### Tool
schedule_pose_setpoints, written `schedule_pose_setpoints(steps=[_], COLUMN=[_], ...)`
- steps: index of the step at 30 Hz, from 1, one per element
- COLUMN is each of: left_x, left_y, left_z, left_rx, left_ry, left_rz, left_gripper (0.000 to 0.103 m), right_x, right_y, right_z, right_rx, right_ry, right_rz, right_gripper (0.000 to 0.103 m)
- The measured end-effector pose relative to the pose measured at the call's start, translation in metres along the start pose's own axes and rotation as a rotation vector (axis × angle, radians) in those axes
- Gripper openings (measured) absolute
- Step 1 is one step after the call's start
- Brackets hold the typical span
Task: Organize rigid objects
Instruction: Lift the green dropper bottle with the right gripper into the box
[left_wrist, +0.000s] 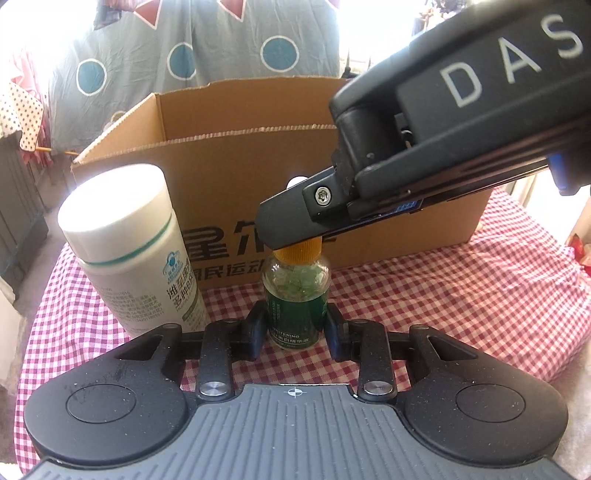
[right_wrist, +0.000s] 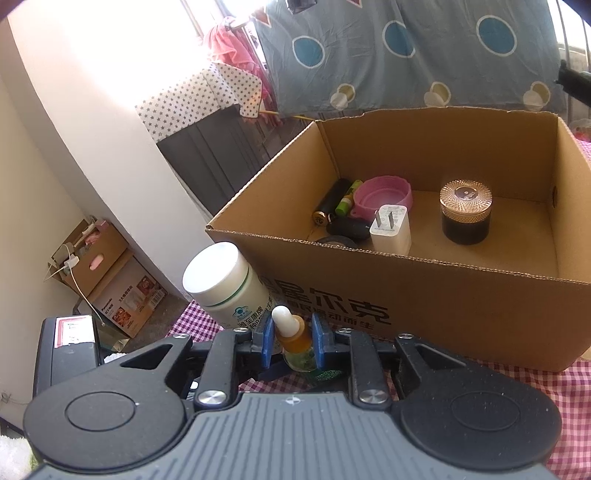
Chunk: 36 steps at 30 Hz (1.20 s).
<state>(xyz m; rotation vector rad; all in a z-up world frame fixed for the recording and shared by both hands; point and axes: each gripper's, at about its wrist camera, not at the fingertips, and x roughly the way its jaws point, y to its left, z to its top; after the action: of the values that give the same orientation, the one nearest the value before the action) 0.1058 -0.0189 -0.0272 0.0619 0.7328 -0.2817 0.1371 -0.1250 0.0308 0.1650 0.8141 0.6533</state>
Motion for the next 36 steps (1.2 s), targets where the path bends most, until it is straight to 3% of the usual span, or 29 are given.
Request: schedule_pose_setpoints(steps=[9,15,21,27,36], left_x=[-0.054,-0.041,0.016,0.064,0.102], left_y=[-0.011,-0.028,-0.052,-0.063,-0.055], left_z=[0.052,0.105,0.140,0.155,0.168], left_rx=[0.018,0.023,-0.004,-0.040,-0.138], left_ry=[-0.120,-0.148,-0.050,0.059,0.220], left_rz=[-0.038,-0.106,-0.186,-0.216,-0.272], left_gripper=[0.031,0.031,0.031,0.031,0.032], right_x=[-0.065,-0.087,-0.074,-0.046,-0.020], right_y=[0.015,-0.012,-0.072,-0.126,-0.166], right_z=[0.034,0.074,0.102,0.117,0.127], right_rx=[-0.080,-0.096,-0.031,0.011,0.023], right_ry=[-0.137,-0.183,-0.130,-0.073,-0.049], right_rz=[0.011,-0.016,-0.048,-0.068,-0.077], right_gripper=[0.023,0.023,0.023,0.023,0.020])
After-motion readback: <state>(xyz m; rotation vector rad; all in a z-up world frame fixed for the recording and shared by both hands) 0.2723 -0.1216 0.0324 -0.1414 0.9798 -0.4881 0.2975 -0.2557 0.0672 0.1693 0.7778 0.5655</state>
